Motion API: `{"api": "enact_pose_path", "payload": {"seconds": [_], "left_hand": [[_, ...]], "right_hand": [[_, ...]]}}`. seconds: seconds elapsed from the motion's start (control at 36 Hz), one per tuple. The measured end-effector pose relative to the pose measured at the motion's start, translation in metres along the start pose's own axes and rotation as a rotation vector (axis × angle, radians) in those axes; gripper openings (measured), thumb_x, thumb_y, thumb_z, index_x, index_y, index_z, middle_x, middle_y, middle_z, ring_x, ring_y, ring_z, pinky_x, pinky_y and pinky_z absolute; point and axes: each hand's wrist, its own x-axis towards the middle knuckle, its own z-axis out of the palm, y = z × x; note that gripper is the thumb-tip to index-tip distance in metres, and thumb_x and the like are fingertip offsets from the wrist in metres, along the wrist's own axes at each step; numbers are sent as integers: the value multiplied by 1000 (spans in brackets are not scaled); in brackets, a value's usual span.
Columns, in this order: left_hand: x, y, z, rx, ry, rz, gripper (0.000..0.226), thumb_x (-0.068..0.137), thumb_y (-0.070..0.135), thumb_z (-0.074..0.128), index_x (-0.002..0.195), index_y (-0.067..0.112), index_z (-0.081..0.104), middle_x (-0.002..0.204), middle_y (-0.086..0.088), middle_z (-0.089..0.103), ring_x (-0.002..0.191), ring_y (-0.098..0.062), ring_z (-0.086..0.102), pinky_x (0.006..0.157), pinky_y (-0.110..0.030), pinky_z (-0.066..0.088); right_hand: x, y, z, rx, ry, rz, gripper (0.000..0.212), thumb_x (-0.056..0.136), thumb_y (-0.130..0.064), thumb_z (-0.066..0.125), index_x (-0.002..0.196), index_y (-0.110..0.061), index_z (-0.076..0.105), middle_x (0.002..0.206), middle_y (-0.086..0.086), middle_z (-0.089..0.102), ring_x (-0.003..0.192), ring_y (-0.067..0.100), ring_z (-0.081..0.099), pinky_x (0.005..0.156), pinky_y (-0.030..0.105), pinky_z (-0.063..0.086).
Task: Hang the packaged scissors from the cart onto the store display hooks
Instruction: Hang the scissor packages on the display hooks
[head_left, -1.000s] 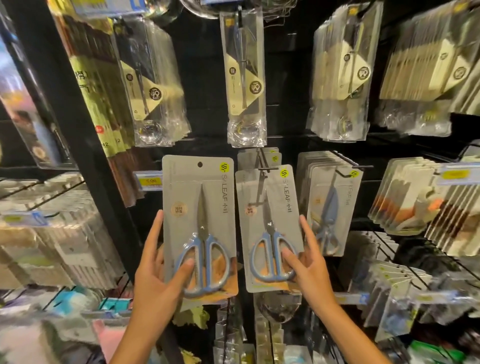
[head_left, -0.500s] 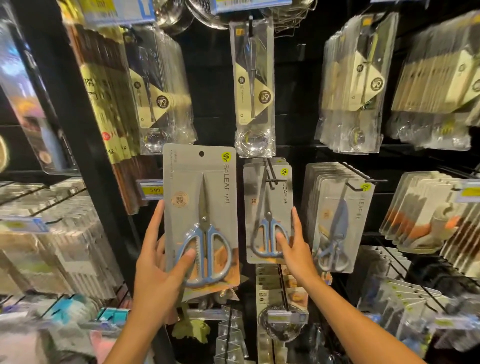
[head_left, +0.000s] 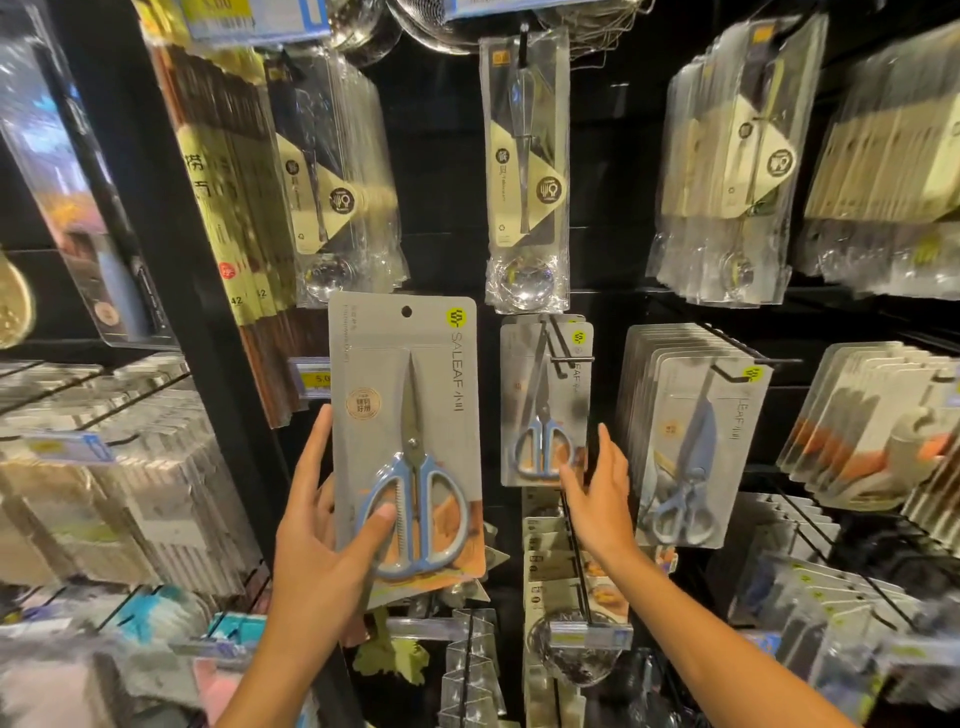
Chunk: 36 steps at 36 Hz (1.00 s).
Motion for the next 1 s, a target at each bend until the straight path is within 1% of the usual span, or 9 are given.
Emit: {"api": "enact_pose_path", "payload": {"seconds": [0.14, 0.25, 0.33, 0.42, 0.47, 0.58, 0.72, 0.83, 1.0], "left_hand": [[-6, -3, -1, -6, -3, -10, 90, 83, 9, 71, 152, 51, 30, 141, 16, 60, 125, -10, 62, 91, -22, 56], [-10, -10, 0, -21, 11, -17, 91, 84, 5, 70, 155, 44, 29, 135, 17, 64, 121, -10, 65, 89, -22, 57], [-12, -13, 1, -34, 2, -13, 91, 84, 3, 69, 156, 42, 28, 139, 15, 62, 125, -13, 63, 94, -29, 57], [-14, -17, 4, -57, -9, -20, 90, 87, 2, 71, 156, 41, 28, 142, 12, 60, 127, -16, 62, 98, -35, 56], [-17, -19, 6, -66, -24, -30, 89, 88, 4, 73, 156, 42, 28, 144, 8, 59, 128, -18, 61, 99, -38, 55], [-21, -26, 11, -80, -57, -55, 89, 90, 3, 72, 156, 40, 26, 146, 9, 57, 127, -16, 61, 98, -33, 55], [-26, -44, 14, -35, -108, -117, 93, 88, -2, 72, 155, 41, 25, 141, 20, 59, 129, -12, 60, 97, -28, 55], [-26, -54, 18, -12, -152, -157, 95, 85, 5, 74, 154, 46, 24, 138, 21, 60, 129, -8, 59, 95, -23, 54], [-21, -55, 32, 43, -260, -147, 96, 86, 13, 76, 154, 50, 20, 138, 22, 59, 129, -6, 58, 100, -27, 54]], "right_hand": [[-25, -16, -1, 90, -12, -41, 53, 102, -30, 55, 151, -23, 36, 156, -3, 31, 143, 15, 36, 119, 37, 33], [-44, -57, -8, 288, -194, -97, 42, 103, -31, 54, 145, -30, 49, 137, -16, 56, 122, -4, 55, 109, 39, 48], [-61, -88, -16, 405, -336, -184, 46, 103, -32, 52, 148, -34, 42, 126, -18, 65, 119, 5, 62, 103, 34, 51], [-76, -109, -23, 468, -417, -238, 55, 103, -28, 52, 153, -40, 30, 128, -18, 65, 119, 2, 63, 100, 27, 52], [-82, -114, -26, 506, -418, -255, 60, 104, -17, 52, 156, -35, 26, 127, -12, 68, 117, 3, 65, 95, 23, 53], [-89, -105, -25, 454, -325, -247, 63, 102, -4, 53, 155, -29, 29, 102, -23, 73, 97, -1, 70, 82, 16, 54], [-96, -90, -29, 443, -304, -180, 67, 101, -5, 55, 151, -43, 31, 126, -11, 70, 109, 13, 71, 89, 34, 60], [-101, -79, -34, 427, -289, -152, 65, 102, -6, 55, 153, -38, 31, 124, -14, 71, 110, 10, 70, 85, 22, 58], [-100, -66, -47, 426, -212, -115, 65, 101, -7, 56, 151, -40, 33, 124, -12, 71, 114, 9, 68, 90, 25, 58]]}}
